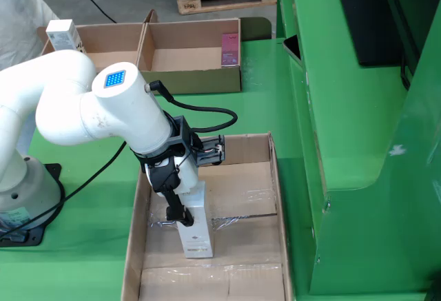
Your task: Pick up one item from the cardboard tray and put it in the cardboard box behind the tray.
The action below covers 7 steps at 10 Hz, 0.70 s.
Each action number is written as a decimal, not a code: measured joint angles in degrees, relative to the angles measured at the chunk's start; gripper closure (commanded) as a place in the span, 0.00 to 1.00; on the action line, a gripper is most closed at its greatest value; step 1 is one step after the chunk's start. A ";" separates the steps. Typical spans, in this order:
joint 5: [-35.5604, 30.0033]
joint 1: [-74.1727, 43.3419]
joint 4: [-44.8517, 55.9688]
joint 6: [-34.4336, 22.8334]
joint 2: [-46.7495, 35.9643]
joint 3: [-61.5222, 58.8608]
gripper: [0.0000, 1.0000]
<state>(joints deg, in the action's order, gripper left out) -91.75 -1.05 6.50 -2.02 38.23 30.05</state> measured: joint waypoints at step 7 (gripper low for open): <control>-0.62 2.01 0.97 -0.26 -2.29 0.18 1.00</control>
<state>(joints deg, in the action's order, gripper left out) -92.37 0.96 7.47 -2.28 35.94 30.23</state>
